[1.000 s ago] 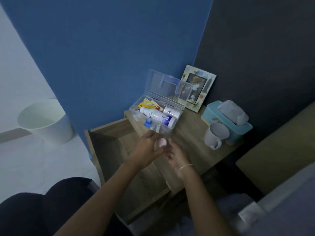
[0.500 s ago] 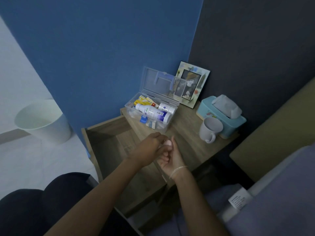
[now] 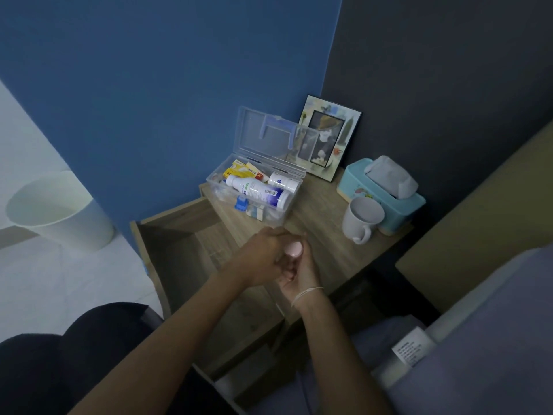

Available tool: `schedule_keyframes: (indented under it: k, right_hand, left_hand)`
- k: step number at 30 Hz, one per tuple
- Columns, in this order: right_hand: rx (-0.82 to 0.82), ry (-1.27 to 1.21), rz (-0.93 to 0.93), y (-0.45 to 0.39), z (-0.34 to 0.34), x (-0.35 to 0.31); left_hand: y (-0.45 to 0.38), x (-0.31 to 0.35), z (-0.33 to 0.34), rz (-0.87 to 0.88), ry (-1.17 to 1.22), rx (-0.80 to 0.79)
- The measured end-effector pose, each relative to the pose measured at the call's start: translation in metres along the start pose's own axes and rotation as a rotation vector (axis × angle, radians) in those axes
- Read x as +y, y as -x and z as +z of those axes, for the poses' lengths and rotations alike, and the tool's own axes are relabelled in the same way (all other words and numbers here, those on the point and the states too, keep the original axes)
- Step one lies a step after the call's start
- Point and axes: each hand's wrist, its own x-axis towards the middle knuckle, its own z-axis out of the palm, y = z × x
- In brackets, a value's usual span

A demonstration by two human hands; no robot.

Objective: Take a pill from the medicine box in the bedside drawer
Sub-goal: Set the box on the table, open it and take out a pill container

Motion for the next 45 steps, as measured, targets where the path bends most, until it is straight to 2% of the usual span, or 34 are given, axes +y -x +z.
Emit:
schedule_keyframes:
  k: [5, 9, 12, 17, 20, 28, 33, 35, 39, 43, 45]
  right_hand:
    - [-0.119, -0.023, 0.045, -0.004, -0.007, 0.000]
    - [-0.023, -0.058, 0.041, -0.008, -0.012, 0.003]
    - [-0.038, -0.055, 0.060, -0.007, -0.013, 0.004]
    - [-0.205, -0.077, 0.080, 0.000, -0.009, -0.003]
    - [-0.267, -0.091, 0.085, 0.001, -0.008, -0.006]
    - [-0.185, -0.102, 0.122, -0.004, -0.026, -0.001]
    - [-0.137, 0.109, -0.071, -0.008, -0.033, -0.001]
    - [-0.068, 0.229, -0.149, -0.009, -0.035, 0.002]
    - [0.126, 0.753, -0.358, -0.013, -0.040, 0.011]
    - [0.184, 0.926, -0.535, -0.017, -0.044, 0.022]
    - [0.182, 1.006, -0.555, -0.019, -0.045, 0.025]
  left_hand:
    - [-0.004, 0.000, 0.002, -0.056, -0.166, 0.045]
    - [-0.003, 0.000, 0.004, 0.004, -0.016, 0.030]
    - [-0.008, 0.001, 0.003, 0.055, -0.021, 0.012]
    - [-0.012, -0.002, 0.001, -0.048, -0.038, -0.007]
    - [-0.012, -0.003, 0.003, -0.113, -0.015, 0.035]
    - [-0.012, -0.015, 0.004, -0.281, 0.052, 0.187]
    - [-0.010, -0.033, 0.001, -0.340, 0.064, 0.200]
    - [-0.008, -0.041, 0.004, -0.358, 0.051, 0.178]
    - [-0.005, -0.050, 0.019, -0.378, -0.094, 0.042]
    - [-0.003, -0.049, 0.034, -0.375, -0.115, -0.050]
    - [-0.004, -0.049, 0.041, -0.370, -0.113, -0.069]
